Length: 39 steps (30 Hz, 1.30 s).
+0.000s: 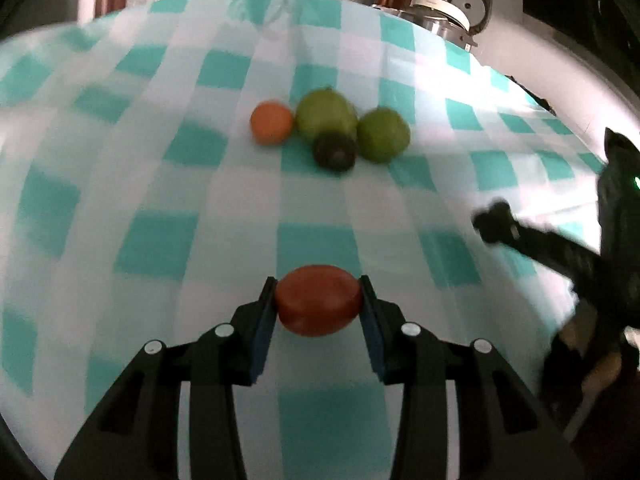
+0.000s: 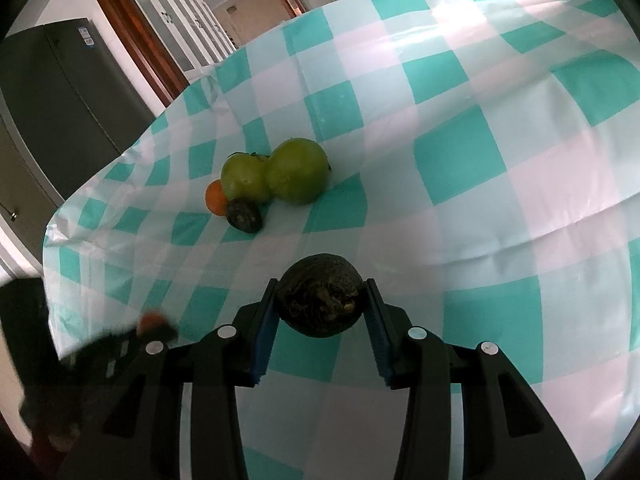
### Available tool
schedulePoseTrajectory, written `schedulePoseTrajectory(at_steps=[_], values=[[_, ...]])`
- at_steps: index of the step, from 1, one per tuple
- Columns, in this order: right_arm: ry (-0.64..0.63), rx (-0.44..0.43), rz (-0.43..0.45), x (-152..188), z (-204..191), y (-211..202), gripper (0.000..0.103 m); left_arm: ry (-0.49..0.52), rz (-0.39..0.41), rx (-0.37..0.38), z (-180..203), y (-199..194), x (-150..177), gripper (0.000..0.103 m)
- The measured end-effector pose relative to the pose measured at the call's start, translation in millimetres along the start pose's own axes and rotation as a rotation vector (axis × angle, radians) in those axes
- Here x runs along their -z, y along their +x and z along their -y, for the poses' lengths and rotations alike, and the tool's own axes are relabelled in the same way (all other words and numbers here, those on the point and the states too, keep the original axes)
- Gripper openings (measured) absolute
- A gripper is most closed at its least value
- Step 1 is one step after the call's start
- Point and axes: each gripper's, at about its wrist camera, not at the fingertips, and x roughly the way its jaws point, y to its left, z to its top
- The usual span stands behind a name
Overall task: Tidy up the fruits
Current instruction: 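Grasp the second red tomato with the left gripper while the right gripper holds the dark fruit, then lift the red tomato and dark fruit up from the tablecloth, then carry the red tomato and dark fruit off the table over the white bin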
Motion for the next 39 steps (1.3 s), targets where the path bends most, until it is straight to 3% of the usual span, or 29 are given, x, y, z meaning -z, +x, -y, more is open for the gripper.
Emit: schedulePoseTrajectory(at_steps=[4, 9, 18, 20, 23, 26, 30, 36, 39], values=[[0.000, -0.003, -0.001, -1, 0, 0, 0.042, -0.065, -0.002, 0.015, -5, 2, 7, 0.040], [0.003, -0.008, -0.007, 0, 0, 1, 0.042, -0.052, -0.008, -0.011, 6, 10, 1, 0.040], [0.014, 0.004, -0.034, -1, 2, 5, 0.042, -0.088, 0.000, 0.011, -1, 7, 0, 0.040], [0.005, 0.001, -0.028, 0, 0, 3, 0.042, -0.112, 0.011, 0.012, -6, 3, 2, 0.040], [0.032, 0.071, -0.039, 11, -4, -8, 0.042, -0.135, 0.036, 0.008, -14, -28, 20, 0.040], [0.031, 0.032, -0.035, 45, -32, -34, 0.042, -0.072, 0.073, -0.077, -19, -64, 47, 0.040], [-0.030, -0.034, -0.038, 91, -87, -64, 0.042, -0.079, 0.056, -0.126, -40, -112, 98, 0.040], [-0.219, -0.102, -0.073, 140, -169, -86, 0.042, -0.024, 0.108, -0.254, -71, -177, 158, 0.040], [-0.298, -0.136, -0.092, 161, -202, -88, 0.042, -0.035, 0.132, -0.282, -87, -201, 176, 0.040]])
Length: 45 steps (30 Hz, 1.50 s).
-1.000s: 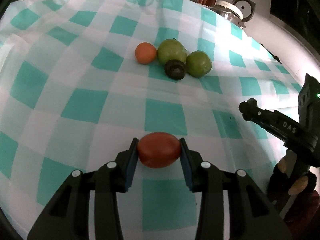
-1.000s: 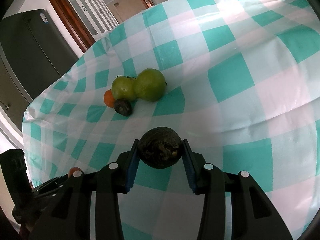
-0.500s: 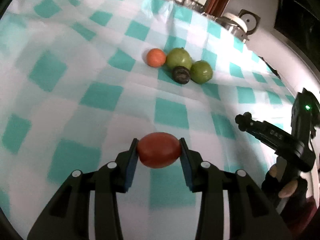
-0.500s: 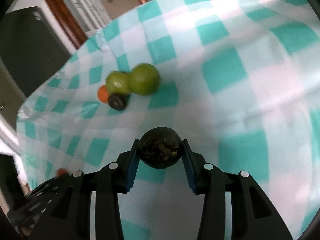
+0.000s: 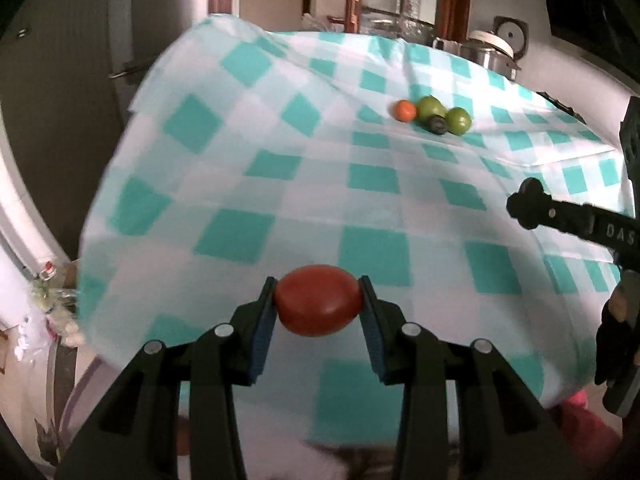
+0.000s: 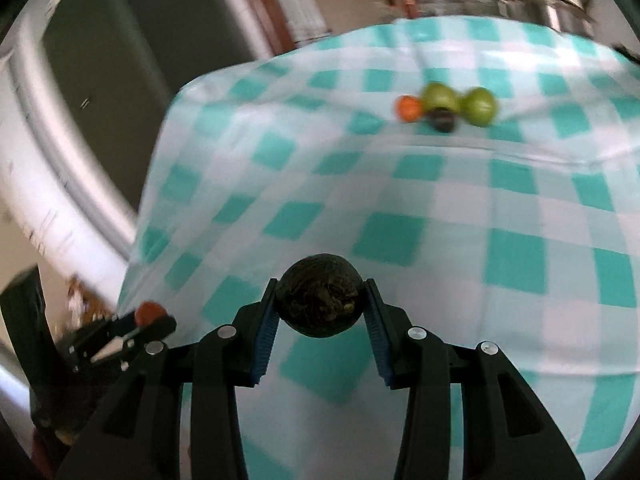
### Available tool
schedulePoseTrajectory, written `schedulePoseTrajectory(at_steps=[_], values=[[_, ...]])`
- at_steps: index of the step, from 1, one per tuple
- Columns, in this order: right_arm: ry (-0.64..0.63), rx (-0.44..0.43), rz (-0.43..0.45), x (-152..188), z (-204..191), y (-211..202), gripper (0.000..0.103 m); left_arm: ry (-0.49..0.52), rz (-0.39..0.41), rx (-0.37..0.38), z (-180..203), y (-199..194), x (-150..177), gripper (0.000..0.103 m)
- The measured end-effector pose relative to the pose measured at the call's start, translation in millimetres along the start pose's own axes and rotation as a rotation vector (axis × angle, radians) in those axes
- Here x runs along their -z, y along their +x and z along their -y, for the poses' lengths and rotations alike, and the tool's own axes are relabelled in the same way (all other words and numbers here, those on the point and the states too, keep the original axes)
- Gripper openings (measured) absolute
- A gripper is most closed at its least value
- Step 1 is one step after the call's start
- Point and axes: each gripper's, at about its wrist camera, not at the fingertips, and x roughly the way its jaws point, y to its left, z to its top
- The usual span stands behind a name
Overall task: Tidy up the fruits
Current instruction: 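Carry the red tomato and dark fruit off the table over the white bin, then open both grippers to drop the tomato and dark fruit into the bin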
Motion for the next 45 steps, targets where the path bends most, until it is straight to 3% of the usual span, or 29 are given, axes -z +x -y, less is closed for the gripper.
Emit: schedulePoseTrajectory(at_steps=[10, 19, 24, 30, 37, 45], values=[[-0.280, -0.114, -0.092, 38, -107, 18, 0.042, -0.025, 0.025, -0.121, -61, -45, 47, 0.041], [-0.576, -0.229, -0.183, 96, -194, 35, 0.042, -0.128, -0.046, -0.200, -123, -44, 98, 0.041], [-0.758, -0.263, -0.281, 135, -231, 57, 0.042, -0.127, -0.143, -0.229, -149, -19, 123, 0.041], [-0.918, -0.240, -0.435, 183, -266, 107, 0.042, -0.082, -0.315, -0.250, -182, 24, 151, 0.041], [-0.968, -0.198, -0.648, 225, -294, 175, 0.042, -0.068, -0.497, -0.294, -209, 58, 179, 0.041], [-0.992, -0.116, -0.780, 253, -304, 216, 0.042, -0.082, -0.601, -0.308, -222, 74, 198, 0.041]])
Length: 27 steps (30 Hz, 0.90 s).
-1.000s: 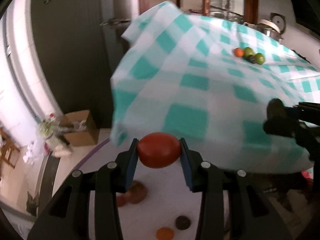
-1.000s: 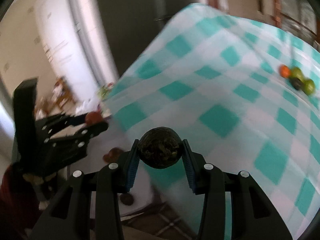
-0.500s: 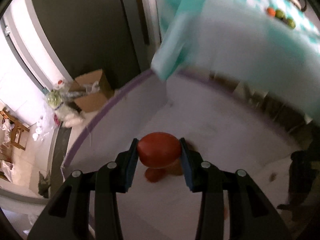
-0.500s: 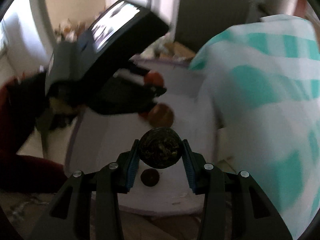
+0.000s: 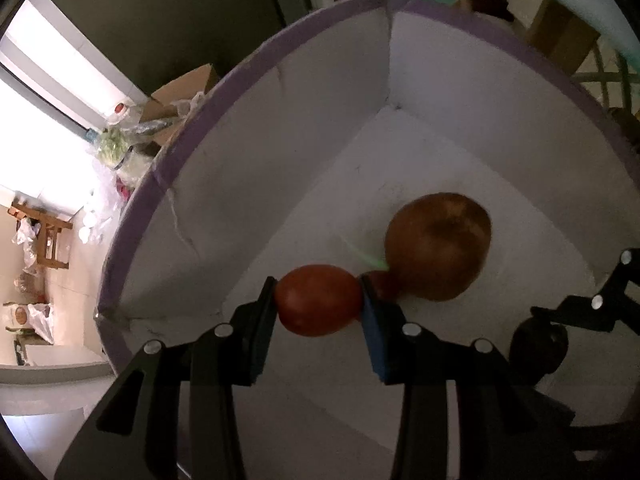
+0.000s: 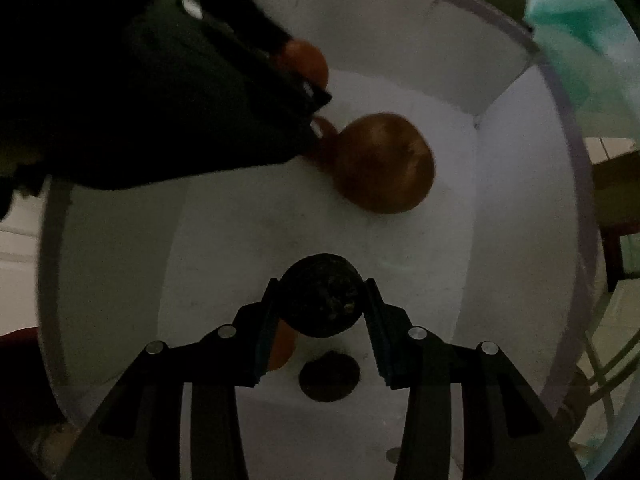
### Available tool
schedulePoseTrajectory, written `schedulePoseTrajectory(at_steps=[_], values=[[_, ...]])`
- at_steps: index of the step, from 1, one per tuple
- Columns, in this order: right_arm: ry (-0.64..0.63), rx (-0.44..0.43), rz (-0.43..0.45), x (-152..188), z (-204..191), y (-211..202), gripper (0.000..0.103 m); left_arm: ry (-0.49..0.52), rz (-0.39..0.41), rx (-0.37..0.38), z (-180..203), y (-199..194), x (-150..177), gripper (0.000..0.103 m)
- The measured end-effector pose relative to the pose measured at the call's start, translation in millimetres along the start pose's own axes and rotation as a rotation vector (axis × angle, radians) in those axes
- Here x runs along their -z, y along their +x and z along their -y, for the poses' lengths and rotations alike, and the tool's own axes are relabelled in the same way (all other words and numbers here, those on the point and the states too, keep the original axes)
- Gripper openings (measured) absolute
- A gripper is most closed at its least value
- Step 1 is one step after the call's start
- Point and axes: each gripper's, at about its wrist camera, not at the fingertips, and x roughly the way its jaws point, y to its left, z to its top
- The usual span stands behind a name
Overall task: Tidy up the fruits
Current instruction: 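Open both grippers to drop the tomato and dark fruit into the bin, then move both grippers back over the remaining fruits on the table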
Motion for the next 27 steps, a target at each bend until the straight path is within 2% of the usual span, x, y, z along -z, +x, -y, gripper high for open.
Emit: schedulePoseTrajectory(at_steps=[4, 10, 12, 15, 23, 27], values=[[-0.001, -0.005, -0.017, -3, -4, 6, 0.042, -0.012, -0.062, -0.016, -3, 12, -1, 0.042], [0.017, -0.011, -0.013, 0, -3, 2, 0.042, -0.013, -0.083, -0.026, -3, 19, -1, 0.042], [0.022, -0.012, -0.002, 2, -2, -1, 0.044, -0.017, -0.077, -0.029, -5, 19, -2, 0.051], [0.029, -0.026, 0.033, 4, 8, -11, 0.064, -0.033, -0.065, -0.037, -6, 16, -2, 0.066], [-0.002, -0.039, 0.130, 23, 1, -49, 0.067, -0.054, -0.023, -0.063, -5, 1, -1, 0.076], [0.011, -0.100, 0.260, 38, 10, -107, 0.067, -0.079, 0.044, -0.120, -7, -20, -2, 0.076]])
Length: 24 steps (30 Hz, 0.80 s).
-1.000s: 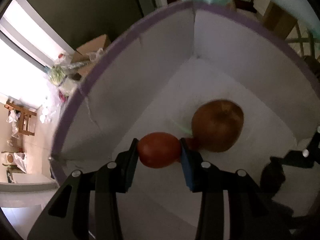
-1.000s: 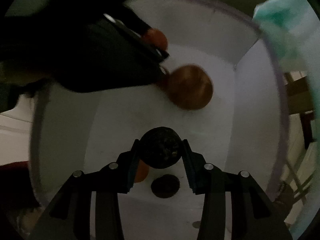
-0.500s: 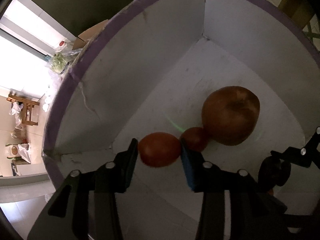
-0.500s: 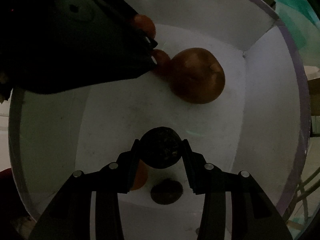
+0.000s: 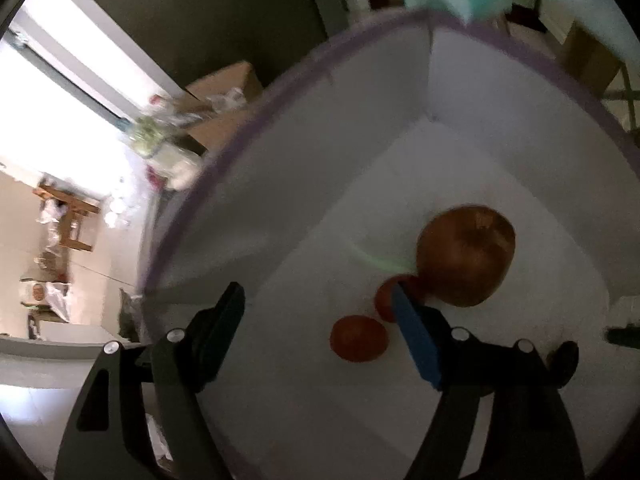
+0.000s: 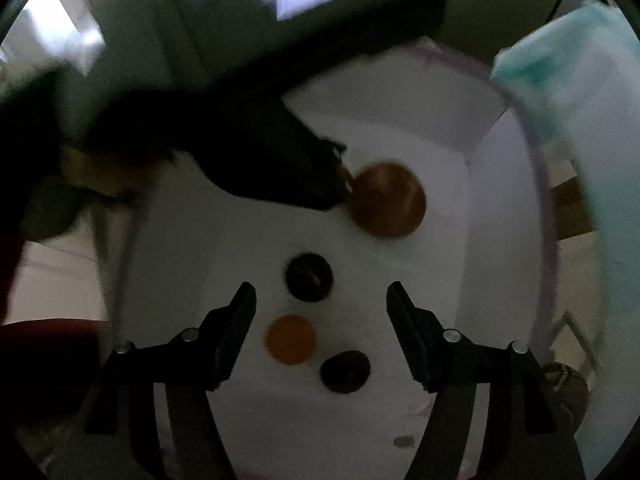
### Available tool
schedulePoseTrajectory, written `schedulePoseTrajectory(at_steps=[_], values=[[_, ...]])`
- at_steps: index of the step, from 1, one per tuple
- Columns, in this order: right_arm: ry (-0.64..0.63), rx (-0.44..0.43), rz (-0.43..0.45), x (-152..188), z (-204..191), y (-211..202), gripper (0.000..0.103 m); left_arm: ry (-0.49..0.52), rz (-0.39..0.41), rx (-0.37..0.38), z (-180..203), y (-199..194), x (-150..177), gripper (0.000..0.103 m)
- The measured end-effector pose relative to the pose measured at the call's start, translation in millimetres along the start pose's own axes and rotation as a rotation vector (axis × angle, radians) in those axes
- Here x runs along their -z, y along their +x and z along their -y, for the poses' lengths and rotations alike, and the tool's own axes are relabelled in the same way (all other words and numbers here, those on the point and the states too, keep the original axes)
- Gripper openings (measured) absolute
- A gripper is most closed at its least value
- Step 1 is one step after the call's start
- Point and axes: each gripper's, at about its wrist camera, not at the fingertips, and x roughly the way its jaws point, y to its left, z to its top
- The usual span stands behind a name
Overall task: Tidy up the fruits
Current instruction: 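Move both grippers back over the remaining fruits on the table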
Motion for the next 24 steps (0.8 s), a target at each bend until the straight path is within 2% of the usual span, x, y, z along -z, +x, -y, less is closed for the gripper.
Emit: schedulePoseTrajectory(at_steps=[3, 4, 5, 7, 8, 10, 12, 13, 15, 17, 19, 21, 24], values=[[0.000, -0.030, 0.132, 7, 5, -55, 0.067, -0.036, 0.097, -0.066, -6, -35, -4, 0.079], [0.002, -0.031, 0.217, 15, 10, -88, 0.067, -0.060, 0.158, -0.094, -8, -53, -7, 0.079], [0.006, -0.022, 0.264, 17, 14, -105, 0.069, -0.103, 0.263, -0.120, -11, -81, -9, 0.081], [0.042, 0.028, 0.392, 36, 31, -153, 0.078, -0.172, 0.430, -0.117, -13, -127, -15, 0.099], [0.074, 0.062, 0.443, 48, 41, -173, 0.079, -0.212, 0.540, -0.081, -10, -159, -20, 0.102], [0.164, 0.147, 0.528, 77, 73, -208, 0.081, -0.239, 0.653, 0.012, 2, -200, -31, 0.102], [0.292, 0.252, 0.582, 112, 110, -235, 0.084, -0.203, 0.713, 0.172, 30, -235, -51, 0.102], [0.342, 0.289, 0.594, 123, 124, -241, 0.085, -0.162, 0.720, 0.267, 50, -249, -65, 0.102], [0.474, 0.376, 0.615, 159, 160, -260, 0.086, -0.082, 0.707, 0.411, 92, -264, -94, 0.102], [0.633, 0.462, 0.621, 201, 205, -273, 0.087, 0.010, 0.690, 0.532, 149, -270, -124, 0.102], [0.737, 0.516, 0.628, 230, 240, -282, 0.087, 0.081, 0.662, 0.570, 205, -273, -150, 0.102], [0.835, 0.577, 0.605, 256, 285, -279, 0.087, 0.125, 0.594, 0.609, 261, -263, -182, 0.102], [0.997, 0.627, 0.548, 294, 363, -270, 0.087, 0.123, 0.520, 0.670, 320, -240, -225, 0.102]])
